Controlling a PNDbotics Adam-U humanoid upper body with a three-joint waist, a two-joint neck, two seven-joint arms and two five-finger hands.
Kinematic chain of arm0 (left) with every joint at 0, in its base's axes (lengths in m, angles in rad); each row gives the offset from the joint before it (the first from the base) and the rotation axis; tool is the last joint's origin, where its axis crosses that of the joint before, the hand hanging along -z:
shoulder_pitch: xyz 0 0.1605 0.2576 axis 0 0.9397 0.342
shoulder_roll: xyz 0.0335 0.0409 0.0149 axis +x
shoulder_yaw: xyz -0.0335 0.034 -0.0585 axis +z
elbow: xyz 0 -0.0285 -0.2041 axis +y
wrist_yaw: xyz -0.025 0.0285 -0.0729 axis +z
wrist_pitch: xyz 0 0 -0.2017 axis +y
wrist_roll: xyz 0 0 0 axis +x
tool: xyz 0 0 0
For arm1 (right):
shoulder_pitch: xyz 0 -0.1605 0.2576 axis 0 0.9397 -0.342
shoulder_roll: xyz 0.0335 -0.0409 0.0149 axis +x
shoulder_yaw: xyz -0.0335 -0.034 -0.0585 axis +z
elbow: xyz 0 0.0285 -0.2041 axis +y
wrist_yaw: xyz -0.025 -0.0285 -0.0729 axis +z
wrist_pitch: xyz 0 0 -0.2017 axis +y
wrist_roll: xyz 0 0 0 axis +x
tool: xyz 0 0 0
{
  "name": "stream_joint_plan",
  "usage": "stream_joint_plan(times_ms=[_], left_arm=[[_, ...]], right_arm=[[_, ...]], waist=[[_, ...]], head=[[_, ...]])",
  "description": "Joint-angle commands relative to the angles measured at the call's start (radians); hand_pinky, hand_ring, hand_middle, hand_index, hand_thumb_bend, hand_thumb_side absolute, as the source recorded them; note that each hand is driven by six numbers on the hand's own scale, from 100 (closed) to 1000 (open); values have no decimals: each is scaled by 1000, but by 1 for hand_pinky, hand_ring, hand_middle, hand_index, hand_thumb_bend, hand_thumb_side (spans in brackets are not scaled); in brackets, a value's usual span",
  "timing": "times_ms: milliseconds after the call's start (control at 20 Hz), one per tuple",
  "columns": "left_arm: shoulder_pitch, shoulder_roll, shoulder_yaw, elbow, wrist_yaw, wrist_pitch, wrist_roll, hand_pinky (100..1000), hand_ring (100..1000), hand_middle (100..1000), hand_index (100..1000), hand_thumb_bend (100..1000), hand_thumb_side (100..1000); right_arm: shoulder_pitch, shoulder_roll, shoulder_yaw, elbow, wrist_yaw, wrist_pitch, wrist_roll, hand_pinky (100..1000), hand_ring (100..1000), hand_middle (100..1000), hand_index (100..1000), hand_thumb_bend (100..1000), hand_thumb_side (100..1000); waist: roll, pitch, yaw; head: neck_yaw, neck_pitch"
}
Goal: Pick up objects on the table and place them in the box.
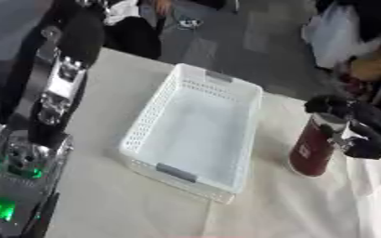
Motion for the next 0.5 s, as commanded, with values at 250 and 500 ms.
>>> stream_joint_plan(times_ms=[250, 500], left_arm=[[-23, 0, 0, -16, 5, -3, -3, 1000, 842, 890, 916, 549, 1000], [-24, -1, 0, -16, 6, -4, -4, 1000, 842, 890, 915, 549, 1000]], right_arm=[[8, -4, -5, 21, -12, -1, -88, 100, 251, 427, 453, 100, 848], [12, -5, -16, 11, 6, -16, -212, 100, 100, 264, 300, 100, 647]], waist=[[6, -7, 0], [5, -7, 0]], head=[[17, -8], [22, -9]])
